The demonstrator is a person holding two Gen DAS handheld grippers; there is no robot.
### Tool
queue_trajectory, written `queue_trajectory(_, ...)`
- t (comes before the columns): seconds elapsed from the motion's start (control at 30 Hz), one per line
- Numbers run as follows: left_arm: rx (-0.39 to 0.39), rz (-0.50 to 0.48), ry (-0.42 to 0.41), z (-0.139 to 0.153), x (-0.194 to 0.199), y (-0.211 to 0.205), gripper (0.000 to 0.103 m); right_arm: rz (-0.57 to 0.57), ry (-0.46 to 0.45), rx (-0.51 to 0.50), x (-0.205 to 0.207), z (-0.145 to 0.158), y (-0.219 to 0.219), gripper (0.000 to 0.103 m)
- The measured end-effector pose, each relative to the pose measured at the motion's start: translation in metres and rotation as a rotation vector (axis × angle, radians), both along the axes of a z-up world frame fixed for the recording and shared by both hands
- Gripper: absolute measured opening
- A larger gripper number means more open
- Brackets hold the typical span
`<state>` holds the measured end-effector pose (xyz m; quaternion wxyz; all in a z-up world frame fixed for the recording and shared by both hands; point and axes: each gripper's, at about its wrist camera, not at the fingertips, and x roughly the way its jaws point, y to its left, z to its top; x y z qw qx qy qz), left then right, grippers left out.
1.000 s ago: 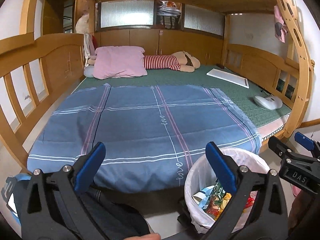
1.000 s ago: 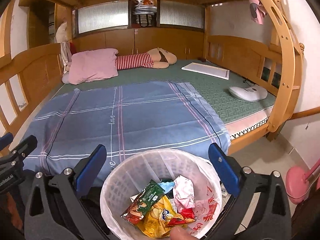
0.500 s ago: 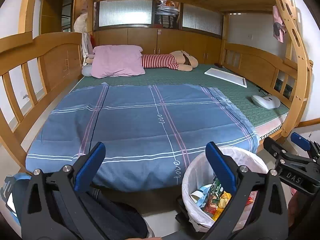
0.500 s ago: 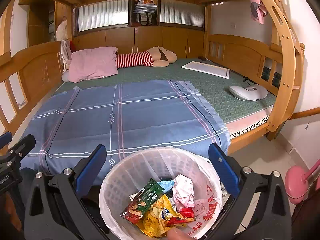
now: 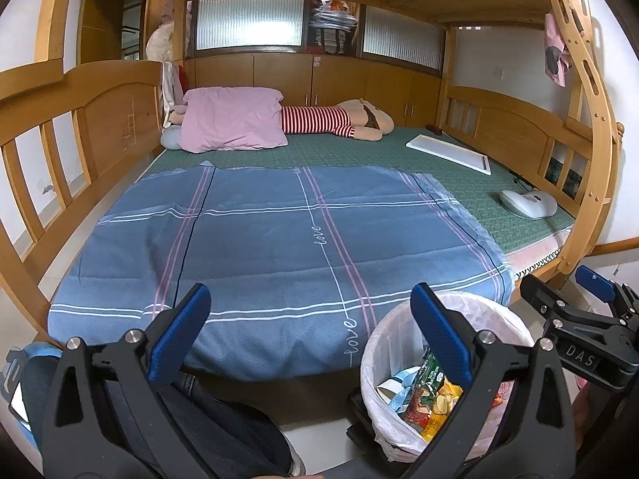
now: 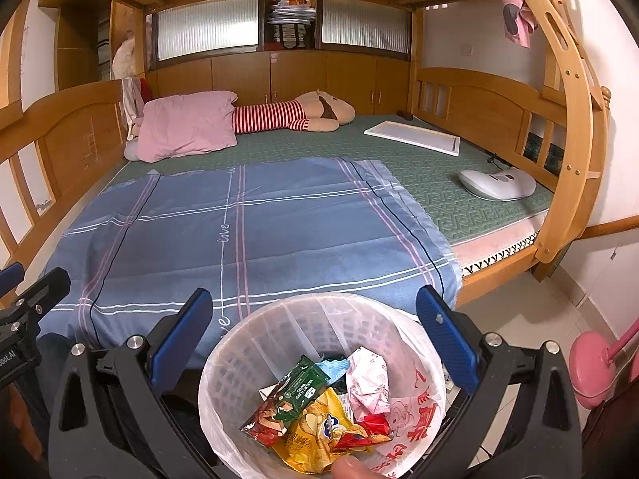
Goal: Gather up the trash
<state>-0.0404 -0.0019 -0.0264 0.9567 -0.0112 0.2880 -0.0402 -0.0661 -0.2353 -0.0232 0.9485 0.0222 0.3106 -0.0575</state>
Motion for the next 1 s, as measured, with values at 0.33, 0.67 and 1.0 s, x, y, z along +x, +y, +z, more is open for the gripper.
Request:
queue_trajectory(0.33, -0.002, -0.001, 0.003, -0.0003, 0.0008, 0.0024, 0.1, 0.004, 0.003, 0.001, 0.0023, -0.0003, 0.0003, 0.1)
queue_trajectory(0.67, -0.011, 0.001, 0.02, -0.0035, 0.0019, -0.0006, 0.1, 0.002, 0.008, -0.001, 0.0052, -0.0021, -0.0008, 0.1)
queue_trajectory(1.0, -0.011, 0.002, 0.026, -0.0052, 0.0036, -0.0019, 0.1, -0.006, 0.014, 0.005, 0.0063, -0.0039, -0.002, 0.1)
